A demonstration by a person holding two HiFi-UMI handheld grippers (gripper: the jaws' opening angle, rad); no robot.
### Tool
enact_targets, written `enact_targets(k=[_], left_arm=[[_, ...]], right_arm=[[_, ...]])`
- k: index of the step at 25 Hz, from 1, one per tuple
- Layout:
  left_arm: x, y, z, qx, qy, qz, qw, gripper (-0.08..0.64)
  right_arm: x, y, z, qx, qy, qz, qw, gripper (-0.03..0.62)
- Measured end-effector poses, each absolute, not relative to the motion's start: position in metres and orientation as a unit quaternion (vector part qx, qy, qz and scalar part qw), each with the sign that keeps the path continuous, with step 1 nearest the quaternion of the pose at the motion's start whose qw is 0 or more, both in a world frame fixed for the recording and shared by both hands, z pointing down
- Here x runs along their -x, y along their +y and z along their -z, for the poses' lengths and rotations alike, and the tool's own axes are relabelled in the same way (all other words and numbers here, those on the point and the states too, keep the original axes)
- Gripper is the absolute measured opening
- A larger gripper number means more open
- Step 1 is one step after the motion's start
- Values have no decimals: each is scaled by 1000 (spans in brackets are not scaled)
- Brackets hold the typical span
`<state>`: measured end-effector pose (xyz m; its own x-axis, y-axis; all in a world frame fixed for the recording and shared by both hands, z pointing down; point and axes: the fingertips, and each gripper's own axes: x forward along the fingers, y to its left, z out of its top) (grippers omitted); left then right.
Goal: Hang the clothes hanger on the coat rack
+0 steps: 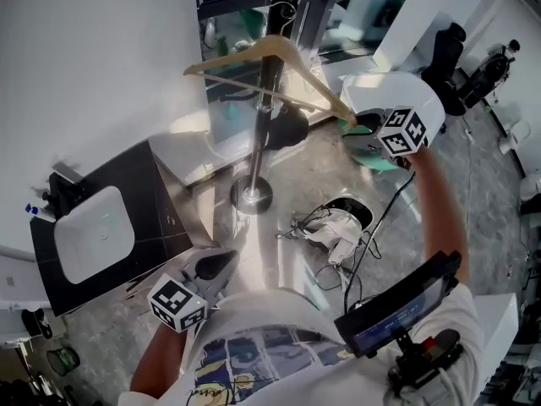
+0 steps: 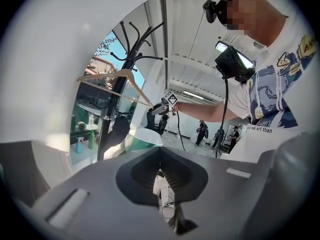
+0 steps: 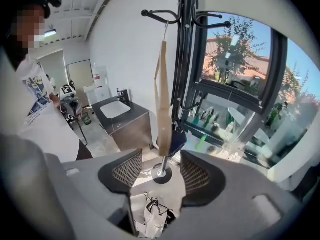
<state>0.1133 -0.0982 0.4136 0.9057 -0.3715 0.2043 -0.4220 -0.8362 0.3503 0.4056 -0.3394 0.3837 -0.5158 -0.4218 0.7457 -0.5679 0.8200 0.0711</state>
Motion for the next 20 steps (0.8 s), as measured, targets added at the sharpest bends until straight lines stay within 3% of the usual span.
enact_targets(k=[8,12,20], left_arm=[[-73,-91,-415,-966,-166,-70,188,2],[-53,-86,-412,-970,-147,-76,176,2],[-13,-76,-411,-974,-116,-89,171,2]], right_arm=[[-377,-241,-410,-392,-823,-75,405,217],[-318,-184,-424,-419,-820,-67,383,159],[-201,-113,-413,-470,-835,-101,269,15]])
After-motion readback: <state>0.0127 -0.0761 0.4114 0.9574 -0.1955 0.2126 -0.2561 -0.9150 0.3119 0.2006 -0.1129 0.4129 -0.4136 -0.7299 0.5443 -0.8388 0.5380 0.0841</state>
